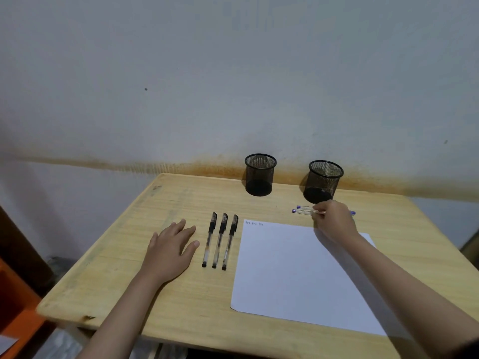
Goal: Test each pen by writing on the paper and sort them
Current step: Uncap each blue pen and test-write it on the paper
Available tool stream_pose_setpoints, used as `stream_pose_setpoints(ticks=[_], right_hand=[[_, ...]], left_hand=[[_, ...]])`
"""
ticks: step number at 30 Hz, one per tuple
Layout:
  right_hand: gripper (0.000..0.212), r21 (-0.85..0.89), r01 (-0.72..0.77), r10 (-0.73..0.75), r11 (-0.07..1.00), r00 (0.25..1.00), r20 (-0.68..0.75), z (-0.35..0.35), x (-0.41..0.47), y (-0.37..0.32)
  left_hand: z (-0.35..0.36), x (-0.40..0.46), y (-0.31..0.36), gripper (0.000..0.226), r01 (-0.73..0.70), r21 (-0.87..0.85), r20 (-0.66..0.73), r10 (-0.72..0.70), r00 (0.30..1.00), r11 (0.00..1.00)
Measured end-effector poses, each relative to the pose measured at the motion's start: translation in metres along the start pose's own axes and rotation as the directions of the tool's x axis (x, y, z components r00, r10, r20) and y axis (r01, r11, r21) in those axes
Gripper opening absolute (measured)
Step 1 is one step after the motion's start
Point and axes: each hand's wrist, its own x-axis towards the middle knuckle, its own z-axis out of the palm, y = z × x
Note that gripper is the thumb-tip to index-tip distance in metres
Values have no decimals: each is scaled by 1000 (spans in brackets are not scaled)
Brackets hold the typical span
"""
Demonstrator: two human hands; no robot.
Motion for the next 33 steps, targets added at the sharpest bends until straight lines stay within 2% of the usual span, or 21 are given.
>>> stream_pose_setpoints(ticks=[7, 9, 13, 15, 17, 20, 22, 25, 28, 31, 33], right_hand=[[14, -79, 153, -147, 985, 986, 77, 5, 8, 6], [12, -6, 215, -214, 977, 976, 47, 2, 8, 5], [24, 175, 318, -315, 932, 948, -45, -12, -3, -12], [23, 346, 297, -286, 890, 954, -84, -24, -14, -28], [18, 497, 249, -227, 831, 968, -106, -36, -26, -44], [13, 711, 145, -123, 688, 989, -84, -51, -45, -63], [10, 807, 83, -80, 585, 996, -45, -58, -56, -70], [5, 880, -8, -15, 475, 1000, 18, -64, -71, -77], [5, 926, -77, 44, 370, 997, 66, -65, -83, -78], [4, 940, -123, 50, 319, 992, 113, -64, -91, -76], [4, 931, -144, 7, 334, 989, 150, -63, -96, -76]], left_hand=[[-2, -3, -3, 49, 20, -8, 11, -20, 1000, 1000], [-2, -3, -2, 48, 21, -17, 14, -21, 1000, 1000], [-9, 3, 1, 47, 90, -62, 76, -85, 993, 994], [-13, 6, 9, 44, 149, -109, 73, -142, 987, 983], [-16, 5, 27, 39, 175, -262, -17, -186, 982, 949], [-19, -5, 76, 32, 82, -475, -117, -155, 981, 876], [-18, -14, 111, 34, 8, -555, -102, -77, 992, 832], [-13, -23, 147, 41, -54, -635, -47, 31, 998, 770], [-8, -25, 168, 26, -158, -642, -96, 126, 987, 750], [-9, -26, 180, 18, -181, -679, -146, 110, 983, 711], [-11, -27, 184, 18, -185, -695, -141, 121, 983, 695]])
